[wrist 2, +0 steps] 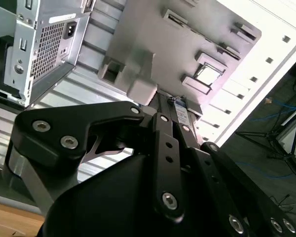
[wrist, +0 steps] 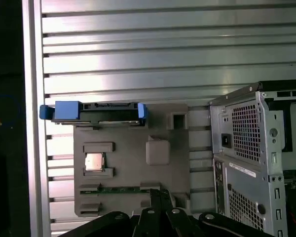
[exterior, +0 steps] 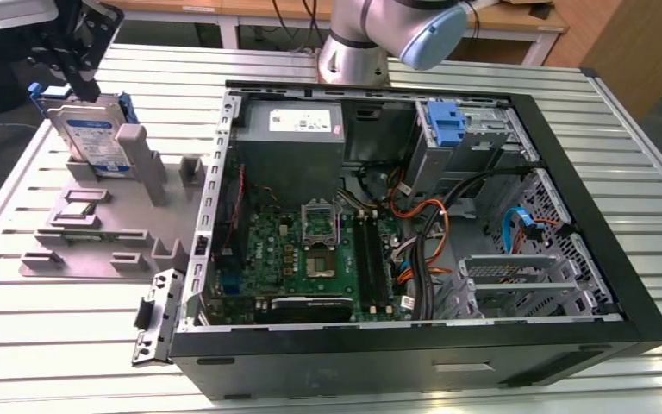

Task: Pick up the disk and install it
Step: 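Reach for the disk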

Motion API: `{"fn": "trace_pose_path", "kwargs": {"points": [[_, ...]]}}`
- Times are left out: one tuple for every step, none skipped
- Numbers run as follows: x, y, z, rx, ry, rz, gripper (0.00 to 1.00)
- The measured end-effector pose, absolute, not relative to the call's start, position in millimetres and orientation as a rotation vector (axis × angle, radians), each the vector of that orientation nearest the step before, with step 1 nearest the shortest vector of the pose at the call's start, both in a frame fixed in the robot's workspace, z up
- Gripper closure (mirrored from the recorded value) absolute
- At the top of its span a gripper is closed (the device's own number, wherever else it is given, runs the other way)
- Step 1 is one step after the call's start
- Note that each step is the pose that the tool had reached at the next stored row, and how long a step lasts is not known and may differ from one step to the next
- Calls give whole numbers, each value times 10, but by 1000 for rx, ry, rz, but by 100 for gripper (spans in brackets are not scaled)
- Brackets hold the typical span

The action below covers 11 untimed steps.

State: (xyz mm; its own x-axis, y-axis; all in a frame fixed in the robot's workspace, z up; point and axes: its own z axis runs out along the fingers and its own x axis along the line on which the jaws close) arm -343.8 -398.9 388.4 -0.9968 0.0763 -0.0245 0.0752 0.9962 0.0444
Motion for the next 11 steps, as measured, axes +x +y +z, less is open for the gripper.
{"fn": "trace_pose_path", "kwargs": {"points": [[-3461, -3990, 3884, 118, 3113, 68, 89], [-3483, -3989, 3883, 118, 3113, 68, 89], [-3506, -3989, 3882, 118, 3113, 68, 89], [-3530, -3989, 3881, 118, 3112, 68, 89], [-3553, -3989, 3881, 118, 3112, 68, 89], [-3575, -3990, 3880, 118, 3113, 68, 89], [-3598, -3990, 3880, 118, 3112, 68, 89], [-3621, -3989, 3879, 118, 3113, 68, 89], [-3643, -3989, 3878, 118, 3113, 68, 89], [-3666, -3989, 3878, 118, 3113, 68, 89], [-3690, -3989, 3877, 118, 3113, 68, 89]]}}
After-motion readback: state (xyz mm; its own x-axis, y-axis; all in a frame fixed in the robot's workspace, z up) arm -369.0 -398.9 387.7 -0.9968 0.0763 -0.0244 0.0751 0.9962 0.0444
